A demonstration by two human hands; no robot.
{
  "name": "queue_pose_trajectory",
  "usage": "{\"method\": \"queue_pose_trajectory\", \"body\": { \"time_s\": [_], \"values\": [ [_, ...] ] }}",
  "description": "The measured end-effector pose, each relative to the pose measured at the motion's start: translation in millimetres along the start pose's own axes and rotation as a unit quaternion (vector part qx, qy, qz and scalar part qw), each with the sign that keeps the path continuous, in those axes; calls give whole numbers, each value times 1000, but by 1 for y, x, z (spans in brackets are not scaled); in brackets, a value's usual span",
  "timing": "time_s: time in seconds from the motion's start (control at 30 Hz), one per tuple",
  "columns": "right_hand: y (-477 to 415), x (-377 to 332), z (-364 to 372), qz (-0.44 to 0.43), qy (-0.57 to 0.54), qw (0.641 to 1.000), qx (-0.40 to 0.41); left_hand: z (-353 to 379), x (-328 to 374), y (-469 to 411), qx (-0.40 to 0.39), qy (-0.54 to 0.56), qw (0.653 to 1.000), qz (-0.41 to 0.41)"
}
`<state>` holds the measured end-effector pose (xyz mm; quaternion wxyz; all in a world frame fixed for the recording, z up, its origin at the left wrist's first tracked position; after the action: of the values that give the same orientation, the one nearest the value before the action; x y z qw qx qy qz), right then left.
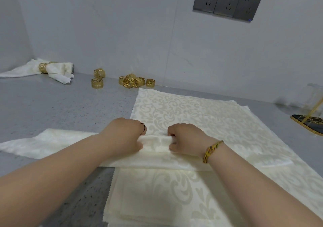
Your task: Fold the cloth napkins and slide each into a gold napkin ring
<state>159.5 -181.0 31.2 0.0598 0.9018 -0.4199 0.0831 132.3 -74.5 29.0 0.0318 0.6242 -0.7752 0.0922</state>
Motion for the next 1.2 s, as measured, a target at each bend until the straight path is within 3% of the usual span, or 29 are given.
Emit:
{"method": "queue_pose_trajectory", "body": {
  "time_s": [0.1,0.27,0.37,0.47,0.57,0.7,0.77,0.9,1.03,1.2],
  "values": [
    [18,-9,-4,-25,22,990,138,4,3,19,49,-19,999,14],
    [43,-22,-4,-54,36,977,205,-3,16,46,139,13,983,122],
    [48,-23,6,-46,17,984,173,2,11,51,100,98,984,106],
    [57,-23,11,-49,-29,992,111,11,1,56,37,116,990,67],
    [63,-22,6,1,-17,997,76,10,-6,56,45,173,984,6],
    [50,-27,1,81,52,991,92,14,7,51,83,145,984,-60],
    [41,-30,7,92,20,990,107,26,13,52,87,150,984,-49],
    [40,-22,34,95,-69,993,33,39,0,55,24,133,988,-75],
    [59,17,55,138,-54,986,-73,40,-14,61,-24,124,988,-93],
    [90,74,69,223,-61,965,-123,37,-20,69,-39,101,988,-107]
  ]
}}
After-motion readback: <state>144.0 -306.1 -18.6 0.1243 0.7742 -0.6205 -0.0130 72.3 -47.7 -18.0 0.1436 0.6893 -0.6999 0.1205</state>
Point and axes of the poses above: each hand's wrist, its own y-axis away from the middle knuckle, its own z-axis out of the palm, x = y × z, the point moved 8 cm from there along -y, towards the middle knuckle, and after that the axes turned 15 degrees about y, right-handed, at the moved point
